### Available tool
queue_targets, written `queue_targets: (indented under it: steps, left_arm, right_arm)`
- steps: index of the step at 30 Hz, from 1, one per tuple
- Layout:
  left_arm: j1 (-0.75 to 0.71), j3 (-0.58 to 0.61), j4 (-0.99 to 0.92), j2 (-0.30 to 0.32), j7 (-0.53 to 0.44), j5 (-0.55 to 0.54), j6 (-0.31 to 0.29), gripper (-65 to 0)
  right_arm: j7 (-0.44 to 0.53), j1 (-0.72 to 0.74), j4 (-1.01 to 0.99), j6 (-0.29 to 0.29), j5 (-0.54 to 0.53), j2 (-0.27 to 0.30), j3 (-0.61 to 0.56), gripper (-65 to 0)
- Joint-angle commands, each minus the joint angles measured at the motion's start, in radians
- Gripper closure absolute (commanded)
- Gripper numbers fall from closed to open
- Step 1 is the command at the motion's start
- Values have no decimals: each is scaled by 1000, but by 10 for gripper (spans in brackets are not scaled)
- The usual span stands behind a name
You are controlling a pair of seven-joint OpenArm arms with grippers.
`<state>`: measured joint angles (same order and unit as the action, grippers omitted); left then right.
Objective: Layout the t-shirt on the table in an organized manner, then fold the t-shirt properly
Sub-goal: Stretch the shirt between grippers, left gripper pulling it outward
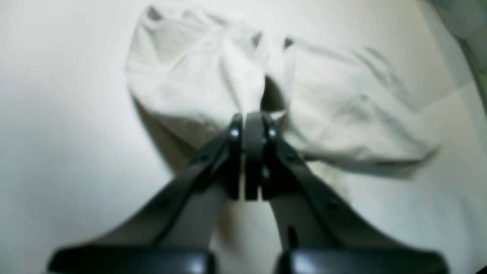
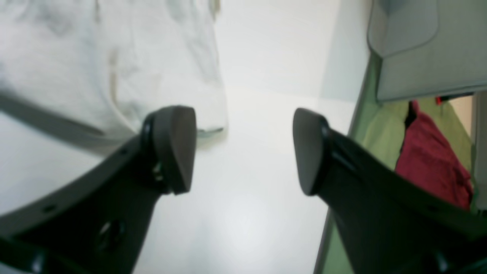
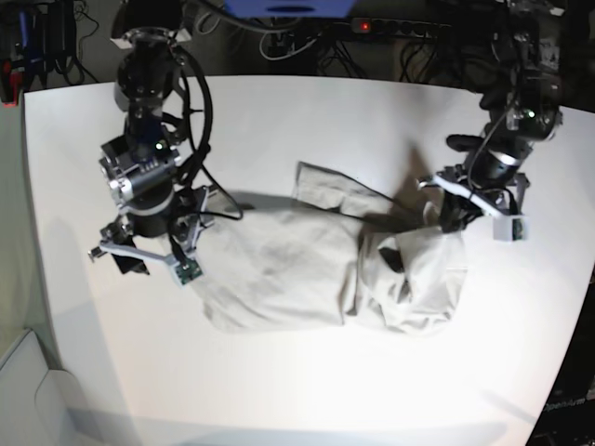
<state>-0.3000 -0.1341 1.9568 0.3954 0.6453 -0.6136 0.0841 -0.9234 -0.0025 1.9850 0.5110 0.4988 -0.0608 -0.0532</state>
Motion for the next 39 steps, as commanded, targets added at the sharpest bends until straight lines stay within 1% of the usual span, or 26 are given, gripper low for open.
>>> queue_targets:
  steps: [1, 4, 7, 8, 10, 13, 17, 18, 20, 22, 24, 27, 28, 29, 30, 31, 33, 35, 36, 37, 39]
  left_arm:
    - [-12, -23, 17, 18, -25, -6, 1, -4]
    - [-80, -69, 20, 29, -25, -4, 1, -5]
    - [-140, -126, 25, 61, -20, -4, 1, -5]
    - [-155, -140, 26, 75, -5, -4, 1, -5]
    - [-170, -166, 26, 107, 49, -10, 1, -5]
    - [-181, -178, 34, 144, 173, -4, 1, -5]
    - [-184, -178, 36, 187, 281, -6, 0, -5]
    - [-192, -178, 36, 204, 310, -9, -14, -5]
    - [-222, -178, 34, 236, 344, -4, -77, -6]
    - [-259, -198, 29, 264, 347, -4, -178, -6]
    - [-285, -264, 25, 257, 345, -2, -255, -6]
    - [-295, -407, 25, 219, 353, -2, -344, -7]
    - [-293, -444, 25, 210, 353, -2, -366, -13]
    - [-291, -485, 25, 202, 353, -2, -392, -32]
    - [-290, -514, 25, 198, 353, -2, -407, -65]
    - [-288, -537, 25, 193, 353, -2, -415, -118]
    - [-287, -559, 25, 182, 353, -2, -419, -243]
    - [-287, -562, 25, 168, 353, -2, -422, -385]
    - [-287, -562, 26, 165, 353, -2, -422, -435]
    - [-287, -562, 26, 165, 353, -2, -422, -475]
    - [-285, -562, 26, 158, 351, -2, -422, -515]
  right_arm:
    - [19, 16, 15, 8, 2, -1, -1, -404]
    - [34, 26, 15, 10, 2, -4, -3, -404]
    - [51, 25, 15, 10, 2, -3, -3, -404]
    - [51, 25, 15, 11, 2, -3, -3, -404]
    - [51, 29, 15, 11, 2, -3, -3, -404]
    - [51, 29, 15, 11, 2, -3, -3, -404]
    - [51, 32, 15, 11, 2, -3, -3, -404]
    - [51, 32, 15, 11, 2, -3, -3, -404]
    - [51, 32, 15, 13, 2, -1, -3, -404]
    - [51, 32, 15, 13, 2, 0, -3, -404]
    - [51, 32, 15, 13, 2, 5, -3, -404]
    - [53, 32, 15, 13, 2, 5, -3, -404]
    - [53, 32, 15, 13, 2, 5, -3, -404]
    - [53, 32, 15, 13, 2, 5, -3, -405]
    - [53, 32, 15, 13, 2, 5, -3, -405]
    - [53, 32, 15, 13, 2, 5, -3, -405]
    - [53, 32, 15, 13, 2, 5, -3, -405]
    - [53, 32, 15, 13, 2, 5, -3, -405]
    - [53, 32, 15, 13, 2, 5, -3, -405]
    - [53, 32, 15, 13, 2, 5, -3, -405]
    - [53, 32, 15, 13, 2, 5, -3, -405]
